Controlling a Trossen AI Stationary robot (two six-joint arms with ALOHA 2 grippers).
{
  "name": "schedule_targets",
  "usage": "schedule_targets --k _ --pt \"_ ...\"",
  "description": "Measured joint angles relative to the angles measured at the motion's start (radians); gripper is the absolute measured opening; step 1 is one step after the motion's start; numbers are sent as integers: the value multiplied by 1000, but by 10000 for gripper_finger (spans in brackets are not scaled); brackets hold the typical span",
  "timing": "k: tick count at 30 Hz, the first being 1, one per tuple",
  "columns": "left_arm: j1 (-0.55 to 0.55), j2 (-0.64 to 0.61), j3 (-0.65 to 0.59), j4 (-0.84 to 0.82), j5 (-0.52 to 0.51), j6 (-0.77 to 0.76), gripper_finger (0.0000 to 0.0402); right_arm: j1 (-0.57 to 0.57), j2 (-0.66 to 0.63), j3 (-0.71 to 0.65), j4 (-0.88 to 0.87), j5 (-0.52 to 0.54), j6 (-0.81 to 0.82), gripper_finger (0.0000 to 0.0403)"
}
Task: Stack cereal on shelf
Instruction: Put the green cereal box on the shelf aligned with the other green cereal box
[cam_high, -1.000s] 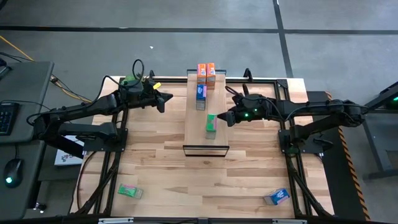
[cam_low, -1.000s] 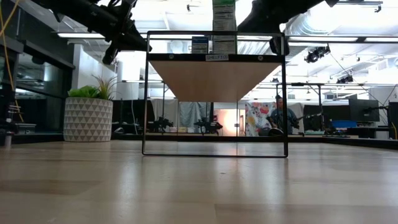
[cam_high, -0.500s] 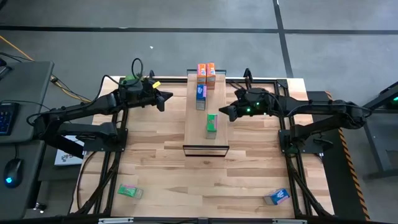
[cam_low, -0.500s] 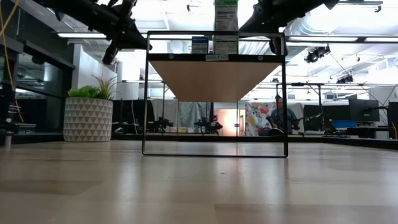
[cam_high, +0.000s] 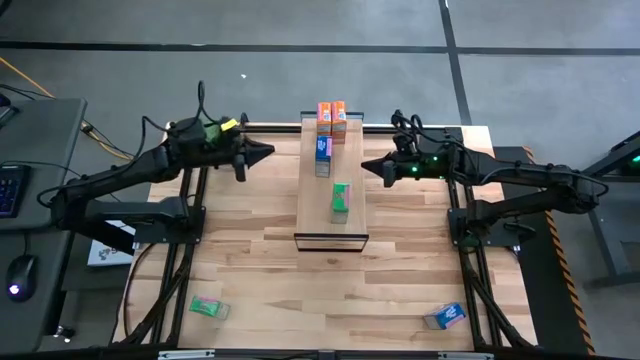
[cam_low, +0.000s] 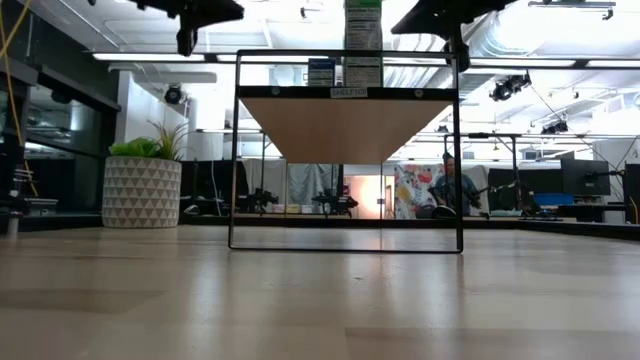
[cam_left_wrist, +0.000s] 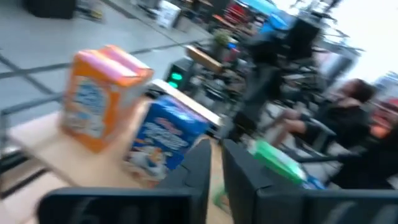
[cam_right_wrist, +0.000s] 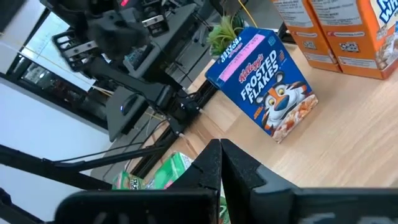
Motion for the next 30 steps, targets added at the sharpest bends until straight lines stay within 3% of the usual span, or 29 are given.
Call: schedule_targets --k 3,12,18,21,24,27,30 --pt "-11 0 12 2 84 2 84 0 1 0 -2 -3 0 0" --pt "-72 45 59 3 93 7 257 0 1 0 -2 -3 8 0" --pt "-74 107 153 -21 216 14 313 0 1 0 -1 -3 9 0" --pt "-100 138 258 -177 308 50 316 0 1 0 -1 -3 10 0" --pt "-192 170 399 -485 315 112 315 0 1 0 0 -3 9 0" --pt "-342 203 510 -784 240 119 316 0 1 0 0 -3 10 0" --pt "-550 221 542 -946 140 1 317 0 1 0 -1 -3 9 0"
